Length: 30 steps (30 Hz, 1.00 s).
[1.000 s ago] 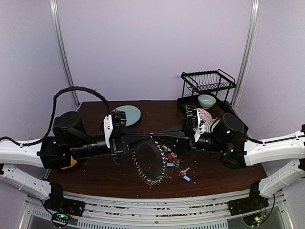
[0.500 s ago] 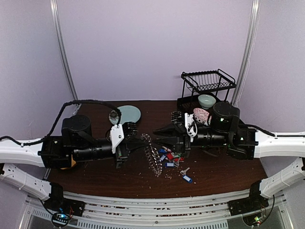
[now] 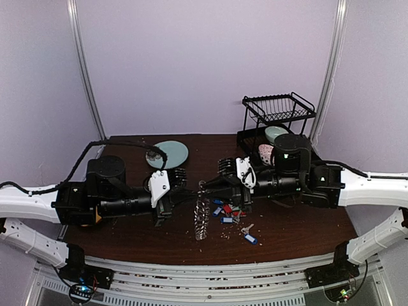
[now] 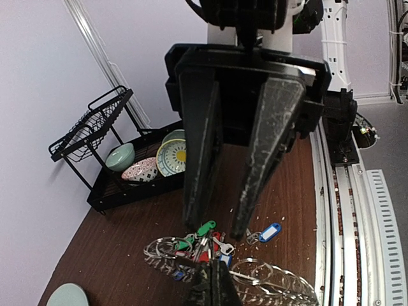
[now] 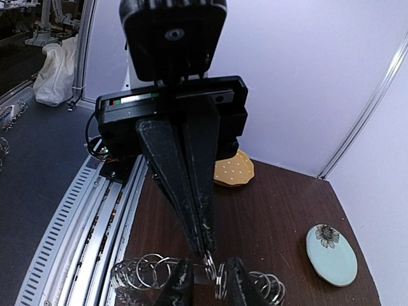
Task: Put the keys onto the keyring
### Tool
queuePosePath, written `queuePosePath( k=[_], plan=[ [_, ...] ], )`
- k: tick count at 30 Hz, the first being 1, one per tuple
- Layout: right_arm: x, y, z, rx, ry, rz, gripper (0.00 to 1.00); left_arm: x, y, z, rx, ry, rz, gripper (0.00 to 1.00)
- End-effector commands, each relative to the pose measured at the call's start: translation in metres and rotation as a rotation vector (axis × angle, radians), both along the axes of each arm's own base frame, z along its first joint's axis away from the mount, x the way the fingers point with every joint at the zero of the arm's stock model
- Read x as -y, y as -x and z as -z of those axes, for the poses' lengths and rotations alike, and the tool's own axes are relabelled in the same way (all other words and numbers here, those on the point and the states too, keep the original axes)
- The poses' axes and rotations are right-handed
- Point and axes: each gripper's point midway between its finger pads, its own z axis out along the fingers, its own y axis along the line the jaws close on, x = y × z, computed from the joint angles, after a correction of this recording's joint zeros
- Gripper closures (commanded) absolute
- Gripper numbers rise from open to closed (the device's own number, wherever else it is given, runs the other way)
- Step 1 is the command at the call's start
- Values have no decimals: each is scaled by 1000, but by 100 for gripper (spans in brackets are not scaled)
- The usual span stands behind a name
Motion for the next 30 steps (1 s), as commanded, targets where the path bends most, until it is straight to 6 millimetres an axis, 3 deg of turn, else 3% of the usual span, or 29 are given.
queuePosePath(
  k=[1,9,14,18,23,24,26,30],
  plan=[
    [-4,1,-3,-4,9,-25,78,2,-4,-36,41,90,-10,100],
    [-7,-3,-3,6,4,-5,88,2,-1,-38,43,97,8,100],
    [-8,-6,0,13,13,11,84,2,1,-39,43,100,17,100],
    [-7,-3,-3,19,3,-2,99,2,2,-39,44,98,21,100],
    [-4,3,-13,8,-43,-18,100,-4,-2,-48,15,161,-16,100],
    [-3,5,-18,-3,-75,-23,100,-6,0,-47,11,174,-11,96],
    [0,11,-27,-24,-151,-47,100,-8,10,-45,13,206,42,77],
    [4,22,-41,-65,-257,-96,100,-14,26,-51,37,278,122,73]
  ],
)
